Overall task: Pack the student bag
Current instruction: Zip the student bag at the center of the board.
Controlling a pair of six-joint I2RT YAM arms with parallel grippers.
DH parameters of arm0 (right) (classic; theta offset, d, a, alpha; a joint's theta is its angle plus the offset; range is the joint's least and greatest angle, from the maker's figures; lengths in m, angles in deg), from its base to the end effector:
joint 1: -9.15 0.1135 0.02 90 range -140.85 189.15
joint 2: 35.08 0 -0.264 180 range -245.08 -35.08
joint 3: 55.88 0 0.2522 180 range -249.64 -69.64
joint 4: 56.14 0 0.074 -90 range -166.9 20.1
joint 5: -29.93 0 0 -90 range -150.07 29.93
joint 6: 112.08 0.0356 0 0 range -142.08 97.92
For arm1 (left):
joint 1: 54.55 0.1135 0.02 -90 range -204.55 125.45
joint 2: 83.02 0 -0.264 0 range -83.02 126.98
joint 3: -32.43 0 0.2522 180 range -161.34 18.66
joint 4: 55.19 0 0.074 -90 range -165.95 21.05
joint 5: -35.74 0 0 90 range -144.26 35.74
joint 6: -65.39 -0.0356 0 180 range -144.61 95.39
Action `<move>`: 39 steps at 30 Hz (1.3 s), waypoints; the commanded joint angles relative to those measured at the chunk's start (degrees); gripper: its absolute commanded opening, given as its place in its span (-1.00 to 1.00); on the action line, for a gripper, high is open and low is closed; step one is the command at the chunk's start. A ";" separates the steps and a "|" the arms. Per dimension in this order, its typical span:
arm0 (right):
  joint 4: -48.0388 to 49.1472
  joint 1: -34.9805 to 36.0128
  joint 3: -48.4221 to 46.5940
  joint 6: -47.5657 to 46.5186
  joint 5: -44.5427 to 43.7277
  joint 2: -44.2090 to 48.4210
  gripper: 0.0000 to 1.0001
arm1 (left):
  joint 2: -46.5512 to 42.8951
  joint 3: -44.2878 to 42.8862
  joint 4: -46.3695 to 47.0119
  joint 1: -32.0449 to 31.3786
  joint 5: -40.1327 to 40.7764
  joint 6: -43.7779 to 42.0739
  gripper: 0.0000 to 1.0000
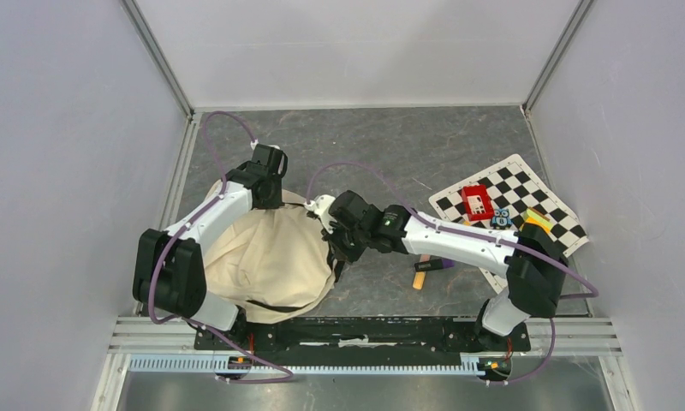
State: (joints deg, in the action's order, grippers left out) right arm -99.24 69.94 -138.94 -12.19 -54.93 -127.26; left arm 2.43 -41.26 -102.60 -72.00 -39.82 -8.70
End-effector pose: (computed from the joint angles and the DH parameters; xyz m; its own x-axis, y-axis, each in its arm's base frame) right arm 0.1661 0.3037 0.2508 -0.5339 -0.6044 -0.5914 -0.8165 0.5501 0.1750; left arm 0.2903 -0.0820 0.2321 -0.8340 -0.0161 -0.5516 -0.0625 0.9959 0.0654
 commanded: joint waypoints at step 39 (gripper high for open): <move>19.59 1.78 14.61 11.02 -1.38 13.41 -1.00 | -17.60 13.96 12.19 -31.30 -2.92 31.91 -0.24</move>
State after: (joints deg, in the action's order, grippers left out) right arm -81.58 71.12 -123.99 -1.31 -56.48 -115.61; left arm -15.25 -27.11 -94.18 -102.66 -43.34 20.54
